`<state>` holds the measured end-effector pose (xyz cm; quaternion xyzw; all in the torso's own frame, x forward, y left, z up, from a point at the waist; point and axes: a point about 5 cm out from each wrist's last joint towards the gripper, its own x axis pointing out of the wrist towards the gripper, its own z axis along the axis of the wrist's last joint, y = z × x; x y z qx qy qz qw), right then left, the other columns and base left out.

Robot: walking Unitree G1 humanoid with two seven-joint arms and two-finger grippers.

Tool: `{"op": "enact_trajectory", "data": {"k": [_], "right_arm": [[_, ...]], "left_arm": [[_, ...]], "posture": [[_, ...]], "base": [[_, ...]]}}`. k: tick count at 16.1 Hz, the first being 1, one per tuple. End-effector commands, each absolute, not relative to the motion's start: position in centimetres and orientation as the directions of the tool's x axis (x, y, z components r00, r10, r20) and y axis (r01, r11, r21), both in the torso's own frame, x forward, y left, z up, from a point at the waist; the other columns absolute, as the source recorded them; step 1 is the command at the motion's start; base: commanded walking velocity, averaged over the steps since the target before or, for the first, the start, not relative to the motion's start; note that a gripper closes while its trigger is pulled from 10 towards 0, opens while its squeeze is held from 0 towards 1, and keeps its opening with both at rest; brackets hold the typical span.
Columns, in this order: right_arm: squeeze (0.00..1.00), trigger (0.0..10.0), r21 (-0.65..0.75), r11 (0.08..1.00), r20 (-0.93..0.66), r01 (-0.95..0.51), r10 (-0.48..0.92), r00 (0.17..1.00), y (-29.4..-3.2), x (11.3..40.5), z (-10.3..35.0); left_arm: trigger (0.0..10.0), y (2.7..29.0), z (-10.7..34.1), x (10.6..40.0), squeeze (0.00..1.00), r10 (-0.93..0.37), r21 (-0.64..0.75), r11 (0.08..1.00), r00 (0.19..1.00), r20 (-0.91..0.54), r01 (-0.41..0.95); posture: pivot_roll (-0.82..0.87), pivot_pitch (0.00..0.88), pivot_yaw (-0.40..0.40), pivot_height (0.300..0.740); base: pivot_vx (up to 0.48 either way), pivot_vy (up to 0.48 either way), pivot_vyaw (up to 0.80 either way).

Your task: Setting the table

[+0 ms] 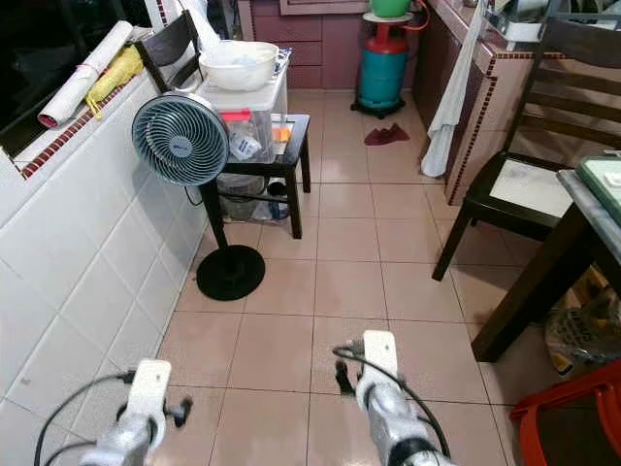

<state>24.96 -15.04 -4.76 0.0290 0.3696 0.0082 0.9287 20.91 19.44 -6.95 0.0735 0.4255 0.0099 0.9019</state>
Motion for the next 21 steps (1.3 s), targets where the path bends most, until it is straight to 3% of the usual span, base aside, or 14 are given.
{"op": "enact_trajectory", "data": {"k": [1,8,21], "right_arm": [[0.0,10.0,0.051,0.998,-0.706,0.021,0.021,0.708,-15.4,24.3,-5.2],[0.0,10.0,0.022,0.999,-0.755,0.025,0.001,0.656,-16.5,22.1,-6.6],[0.0,10.0,0.009,1.0,-0.766,0.029,-0.012,0.642,-16.8,21.8,-6.8]], "left_arm": [[10.0,19.7,-7.4,20.1,0.0,0.092,0.151,0.987,0.611,-0.787,0.046],[10.0,20.3,-8.0,18.8,0.0,0.098,0.174,0.982,0.571,-0.815,0.079],[10.0,20.0,-8.0,18.8,0.0,0.092,0.175,0.98,0.568,-0.818,0.093]], "posture": [[-0.07,0.007,0.056,0.74],[-0.08,0.013,0.06,0.74],[-0.08,0.011,0.063,0.74]], "base": [[0.0,0.0,0.0],[0.0,0.0,0.0],[0.0,0.0,0.0]]}}
